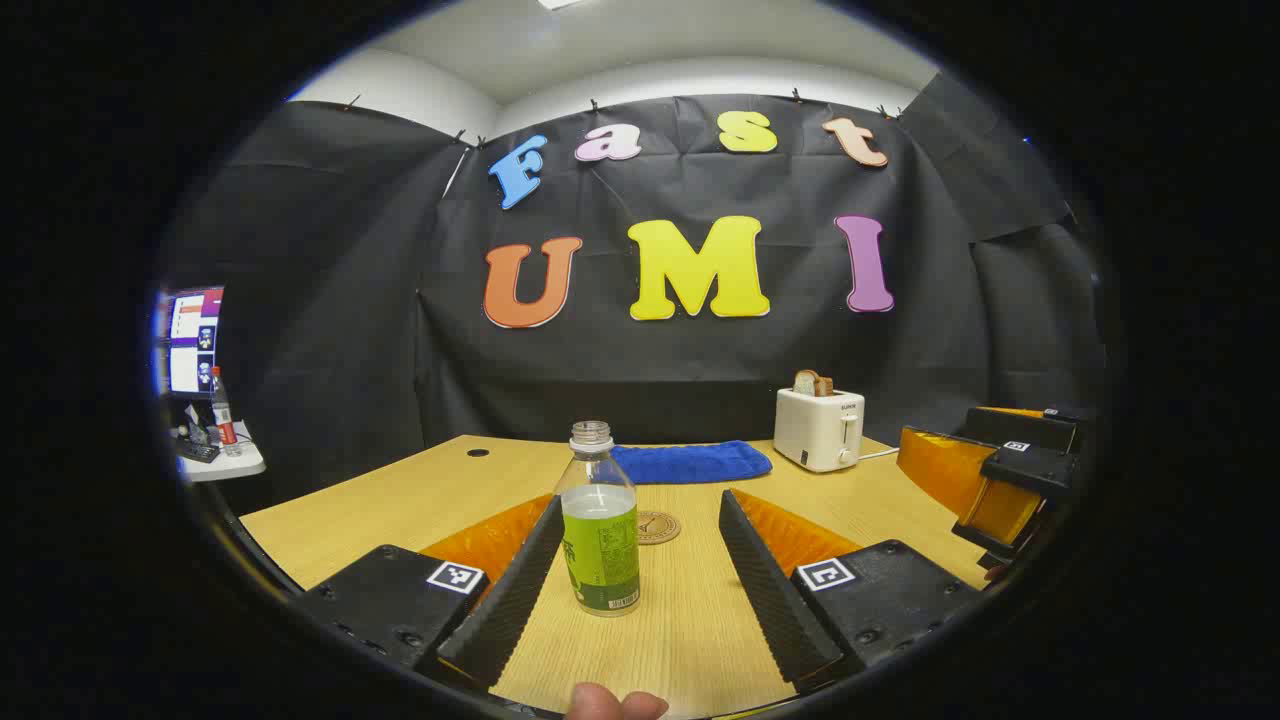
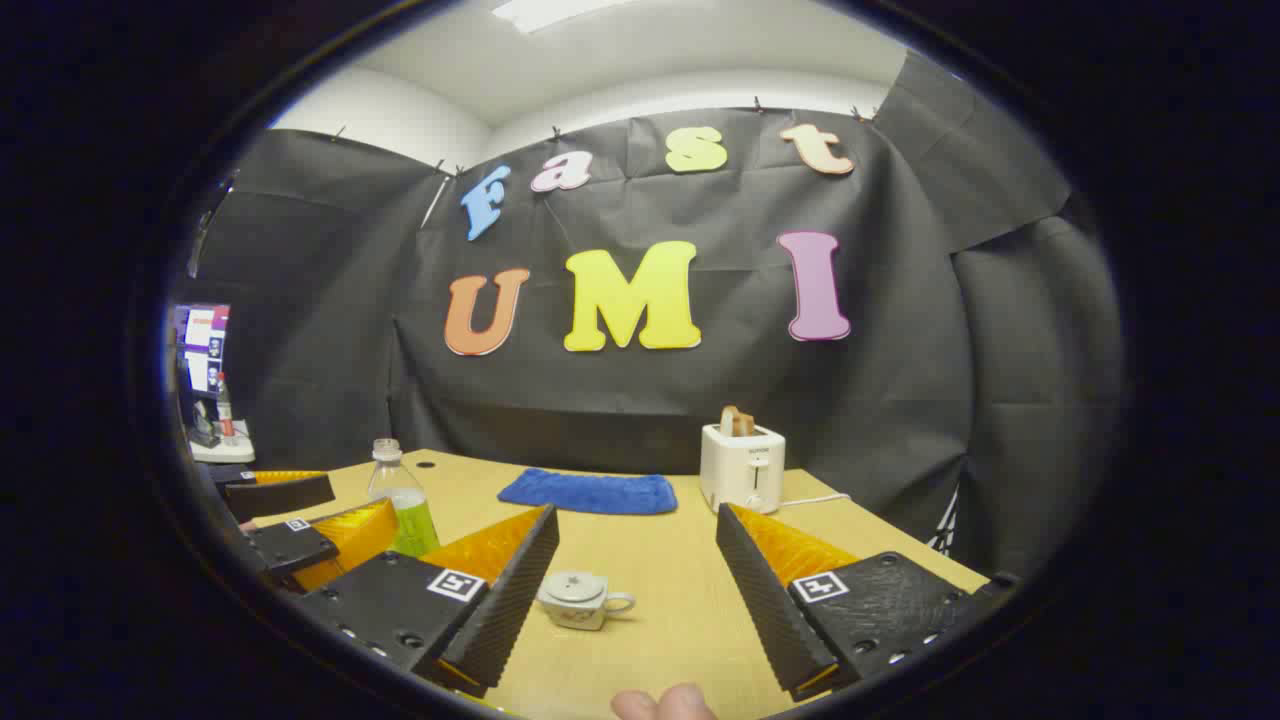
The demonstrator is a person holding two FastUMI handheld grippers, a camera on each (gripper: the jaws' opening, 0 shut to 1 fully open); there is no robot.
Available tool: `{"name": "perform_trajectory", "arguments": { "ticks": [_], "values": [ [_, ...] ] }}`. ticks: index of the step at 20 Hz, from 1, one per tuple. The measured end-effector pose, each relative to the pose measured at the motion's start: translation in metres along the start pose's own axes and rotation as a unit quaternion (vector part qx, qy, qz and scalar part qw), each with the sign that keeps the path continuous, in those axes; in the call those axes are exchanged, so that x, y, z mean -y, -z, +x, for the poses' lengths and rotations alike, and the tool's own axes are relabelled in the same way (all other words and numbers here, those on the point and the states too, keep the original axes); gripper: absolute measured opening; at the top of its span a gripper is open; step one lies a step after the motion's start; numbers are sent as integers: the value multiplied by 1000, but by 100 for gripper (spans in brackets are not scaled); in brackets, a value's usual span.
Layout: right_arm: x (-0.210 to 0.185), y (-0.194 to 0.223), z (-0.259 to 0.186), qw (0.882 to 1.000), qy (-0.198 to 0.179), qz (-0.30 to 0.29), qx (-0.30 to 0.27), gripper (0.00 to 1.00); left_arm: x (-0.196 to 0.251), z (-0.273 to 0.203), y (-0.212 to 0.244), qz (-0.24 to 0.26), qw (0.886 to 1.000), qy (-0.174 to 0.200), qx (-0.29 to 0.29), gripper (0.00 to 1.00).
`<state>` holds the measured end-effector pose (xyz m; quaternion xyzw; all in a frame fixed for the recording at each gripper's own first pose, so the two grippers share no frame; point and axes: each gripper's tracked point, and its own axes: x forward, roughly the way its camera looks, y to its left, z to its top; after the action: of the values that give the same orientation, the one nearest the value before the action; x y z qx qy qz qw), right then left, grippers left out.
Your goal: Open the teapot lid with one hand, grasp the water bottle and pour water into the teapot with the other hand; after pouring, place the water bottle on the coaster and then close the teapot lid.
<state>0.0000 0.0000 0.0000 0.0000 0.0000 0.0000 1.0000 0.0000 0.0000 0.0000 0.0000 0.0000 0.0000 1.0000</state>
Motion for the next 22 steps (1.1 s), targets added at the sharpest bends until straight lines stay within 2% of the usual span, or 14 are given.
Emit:
{"name": "perform_trajectory", "arguments": {
  "ticks": [22],
  "values": [
    [-10,23,16,1000,-5,-2,-27,95,-5,1,0,2,1000,5,-3,98]
  ]
}}
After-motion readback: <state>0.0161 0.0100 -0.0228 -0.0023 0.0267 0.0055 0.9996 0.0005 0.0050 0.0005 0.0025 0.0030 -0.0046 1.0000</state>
